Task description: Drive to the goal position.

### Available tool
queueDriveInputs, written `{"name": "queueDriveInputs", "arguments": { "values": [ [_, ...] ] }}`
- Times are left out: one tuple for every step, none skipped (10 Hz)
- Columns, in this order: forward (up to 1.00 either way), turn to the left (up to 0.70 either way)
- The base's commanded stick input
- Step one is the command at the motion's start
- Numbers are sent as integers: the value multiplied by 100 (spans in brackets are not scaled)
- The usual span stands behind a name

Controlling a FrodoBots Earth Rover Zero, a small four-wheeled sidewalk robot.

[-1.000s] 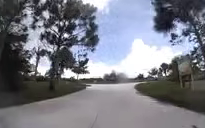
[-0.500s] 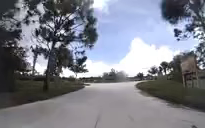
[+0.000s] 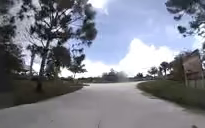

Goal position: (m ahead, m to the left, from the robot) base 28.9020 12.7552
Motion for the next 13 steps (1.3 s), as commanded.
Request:
{"name": "queueDriveInputs", "arguments": {
  "values": [
    [85, 0],
    [85, 0],
    [85, 0],
    [85, 0],
    [85, 0],
    [85, 0],
    [85, 0],
    [85, 0],
    [85, 0],
    [85, 0],
    [85, 0],
    [85, 0],
    [85, 0]
  ]
}}
